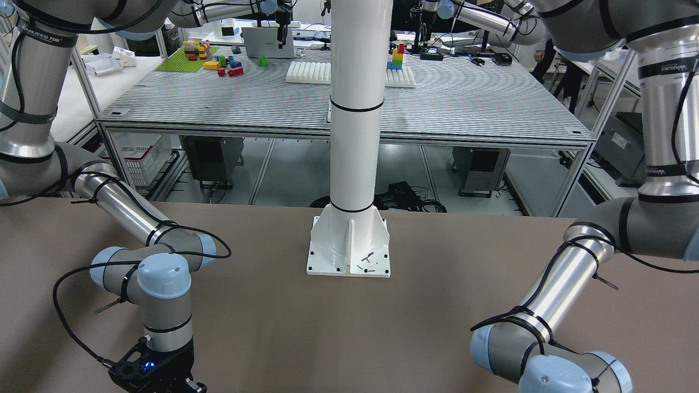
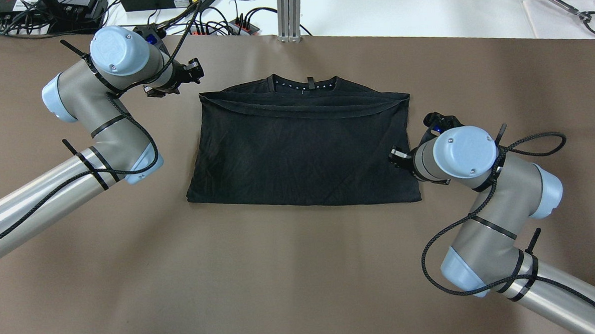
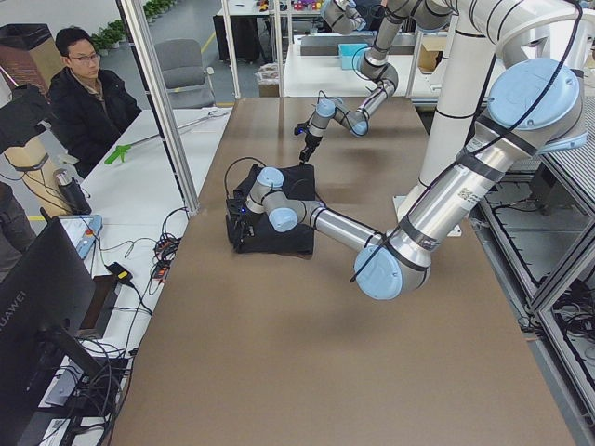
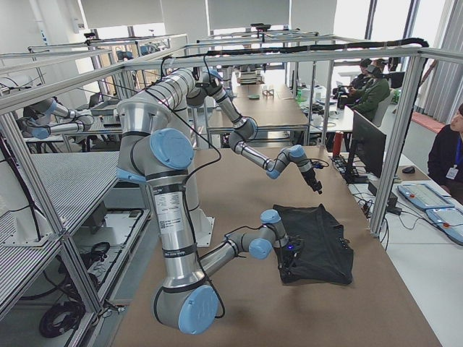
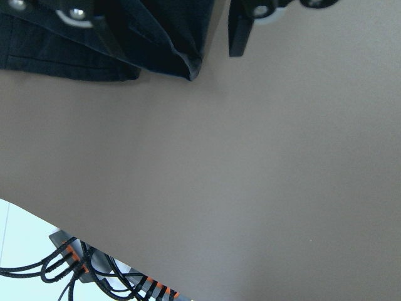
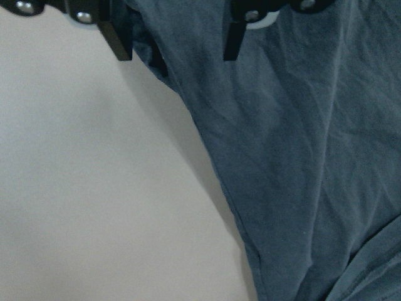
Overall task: Fold clothes
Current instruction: 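Release the hem and move the right gripper to the folded bottom corner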
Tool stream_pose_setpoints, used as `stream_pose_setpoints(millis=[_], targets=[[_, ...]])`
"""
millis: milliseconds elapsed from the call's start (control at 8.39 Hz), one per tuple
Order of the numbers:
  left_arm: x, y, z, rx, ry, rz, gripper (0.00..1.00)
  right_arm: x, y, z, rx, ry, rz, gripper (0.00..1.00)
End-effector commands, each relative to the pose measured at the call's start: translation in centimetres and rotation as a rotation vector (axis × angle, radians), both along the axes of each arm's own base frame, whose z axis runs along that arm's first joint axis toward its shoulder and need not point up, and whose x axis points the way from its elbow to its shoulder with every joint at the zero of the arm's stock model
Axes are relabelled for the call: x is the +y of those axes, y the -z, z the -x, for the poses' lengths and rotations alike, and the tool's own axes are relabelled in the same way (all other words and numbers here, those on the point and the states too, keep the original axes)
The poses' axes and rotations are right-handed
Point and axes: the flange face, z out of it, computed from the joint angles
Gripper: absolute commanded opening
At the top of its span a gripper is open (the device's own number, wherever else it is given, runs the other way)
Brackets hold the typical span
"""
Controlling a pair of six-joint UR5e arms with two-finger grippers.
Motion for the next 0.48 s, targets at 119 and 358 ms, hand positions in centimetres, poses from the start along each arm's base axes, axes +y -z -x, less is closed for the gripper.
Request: stream_pose_setpoints(millis=[119, 358], targets=[[-0.03, 0.12, 0.03, -0.002, 0.008, -0.002, 0.63, 2.68, -2.7, 1.36, -0.019, 0.007, 0.029, 0.6], [0.3, 0.75, 0.31, 0.007, 0.011, -0.01, 0.64, 3.05, -2.99, 1.5, -0.021, 0.004, 0.043, 0.59]])
